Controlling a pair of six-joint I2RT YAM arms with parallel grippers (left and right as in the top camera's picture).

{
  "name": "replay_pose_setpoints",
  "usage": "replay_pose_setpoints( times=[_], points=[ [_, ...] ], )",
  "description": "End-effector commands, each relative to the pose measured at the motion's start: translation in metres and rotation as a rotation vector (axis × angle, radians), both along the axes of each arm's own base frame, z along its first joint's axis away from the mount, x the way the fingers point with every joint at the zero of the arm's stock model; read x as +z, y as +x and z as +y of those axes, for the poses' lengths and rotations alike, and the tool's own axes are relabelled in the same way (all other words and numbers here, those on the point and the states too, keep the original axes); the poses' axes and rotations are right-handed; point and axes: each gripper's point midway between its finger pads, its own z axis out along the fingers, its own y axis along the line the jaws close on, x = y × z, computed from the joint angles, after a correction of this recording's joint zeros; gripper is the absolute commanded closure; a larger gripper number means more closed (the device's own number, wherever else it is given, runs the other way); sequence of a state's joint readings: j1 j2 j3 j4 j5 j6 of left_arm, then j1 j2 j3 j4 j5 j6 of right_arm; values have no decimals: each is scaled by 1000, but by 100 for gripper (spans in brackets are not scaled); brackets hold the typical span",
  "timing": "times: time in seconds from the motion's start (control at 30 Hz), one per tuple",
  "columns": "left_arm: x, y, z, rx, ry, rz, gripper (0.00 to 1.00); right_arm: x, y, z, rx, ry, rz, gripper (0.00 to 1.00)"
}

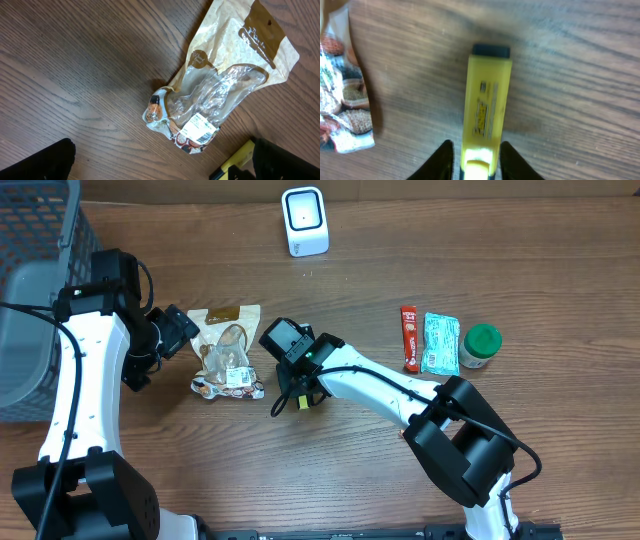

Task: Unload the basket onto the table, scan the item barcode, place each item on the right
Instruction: 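Close the right gripper on the yellow highlighter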

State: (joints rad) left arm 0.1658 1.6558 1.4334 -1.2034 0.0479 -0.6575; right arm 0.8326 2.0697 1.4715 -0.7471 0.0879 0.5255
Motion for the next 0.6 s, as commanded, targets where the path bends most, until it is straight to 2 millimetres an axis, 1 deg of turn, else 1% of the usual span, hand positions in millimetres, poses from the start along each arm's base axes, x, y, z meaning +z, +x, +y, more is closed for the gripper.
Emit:
replay_pose_setpoints(
  times=[0.0,0.17,0.37,0.47,0.57],
  points=[
    [0,2,3,-3,8,-1,0,-4,7,-6,-19,-29,-32,62],
    [0,2,3,-3,8,-1,0,-7,5,-9,-22,-38,-23,60],
    [0,2,3,-3,8,-1,0,-22,-2,-15,-66,-31,-6,59],
    [0,2,3,-3,8,-1,0,-22,-3,-16,-66,-36,-2,64],
    [0,2,3,-3,8,-1,1,-22,-3,-16,-66,-35,-3,64]
  ],
)
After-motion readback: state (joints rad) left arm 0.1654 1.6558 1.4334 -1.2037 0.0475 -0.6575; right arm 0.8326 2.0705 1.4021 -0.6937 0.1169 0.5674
